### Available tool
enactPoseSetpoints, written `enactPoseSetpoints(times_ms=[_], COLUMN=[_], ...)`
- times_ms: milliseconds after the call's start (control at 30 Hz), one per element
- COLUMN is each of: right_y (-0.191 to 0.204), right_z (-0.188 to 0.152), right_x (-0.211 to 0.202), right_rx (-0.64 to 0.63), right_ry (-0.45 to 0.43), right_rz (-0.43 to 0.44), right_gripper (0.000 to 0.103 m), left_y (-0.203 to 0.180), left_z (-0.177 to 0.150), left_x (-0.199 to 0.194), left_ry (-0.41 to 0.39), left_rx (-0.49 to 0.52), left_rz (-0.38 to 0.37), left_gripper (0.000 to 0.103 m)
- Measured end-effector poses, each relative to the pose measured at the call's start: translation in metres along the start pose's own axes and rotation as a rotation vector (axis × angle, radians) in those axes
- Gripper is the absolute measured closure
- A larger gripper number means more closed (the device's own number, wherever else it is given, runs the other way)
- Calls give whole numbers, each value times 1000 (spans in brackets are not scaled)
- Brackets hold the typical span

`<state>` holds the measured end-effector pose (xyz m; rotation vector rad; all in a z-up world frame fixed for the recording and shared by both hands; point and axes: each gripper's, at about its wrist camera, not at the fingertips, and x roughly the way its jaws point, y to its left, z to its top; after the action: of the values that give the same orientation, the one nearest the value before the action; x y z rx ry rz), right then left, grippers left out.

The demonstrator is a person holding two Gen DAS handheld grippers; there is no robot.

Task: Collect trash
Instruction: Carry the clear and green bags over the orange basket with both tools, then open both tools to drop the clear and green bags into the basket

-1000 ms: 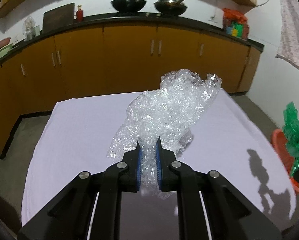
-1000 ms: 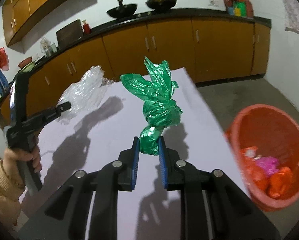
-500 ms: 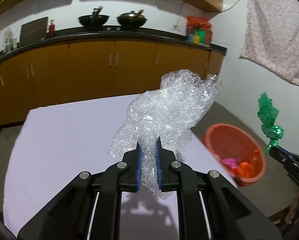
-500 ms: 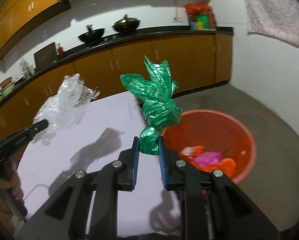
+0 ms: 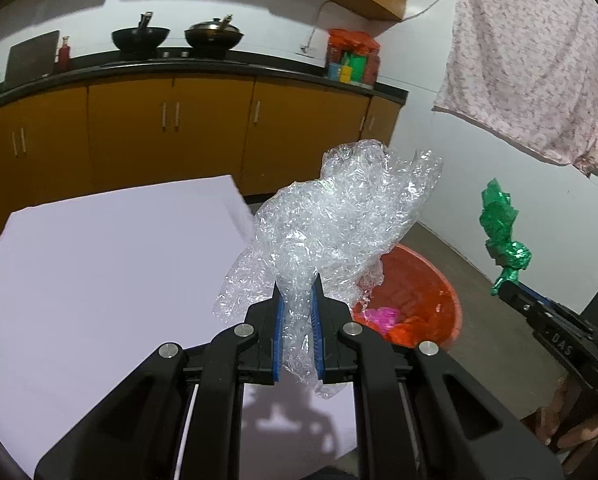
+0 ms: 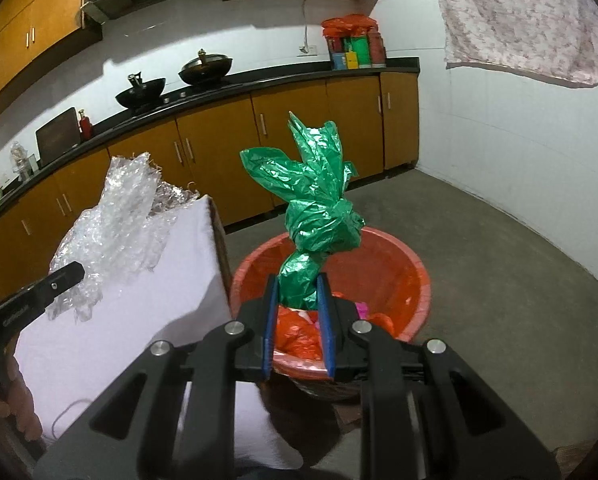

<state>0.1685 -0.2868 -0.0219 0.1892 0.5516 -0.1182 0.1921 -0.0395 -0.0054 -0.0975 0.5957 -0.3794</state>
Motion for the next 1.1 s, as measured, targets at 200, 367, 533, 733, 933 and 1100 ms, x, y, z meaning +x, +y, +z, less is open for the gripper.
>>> enactPoseSetpoints(times_ms=[200,367,533,733,933,1100], right_y=[-13,-15,-23,-26,-34,-39], right_z=[-3,-3,-3,-2,0,-1], right_x=[6,13,20,31,46,59], right_rx=[16,25,41,40,51,51], right_ry=[9,17,24,32,43,53], right_rz=[-13,-20,-19,-13,-9,-8], right_gripper=[83,83,83,83,83,83], left_y=[-21,-30,-43,-54,-61,-62], left_z=[-2,-2,-5,-9,-9,-11], left_x=[13,23,34,48,66,82], left_ry=[11,22,35,57,78,97], left_rx=[16,23,38,55,69,70], left_rz=[-20,-31,-40,-47,-53,-52], left_gripper=[91,91,91,91,91,91])
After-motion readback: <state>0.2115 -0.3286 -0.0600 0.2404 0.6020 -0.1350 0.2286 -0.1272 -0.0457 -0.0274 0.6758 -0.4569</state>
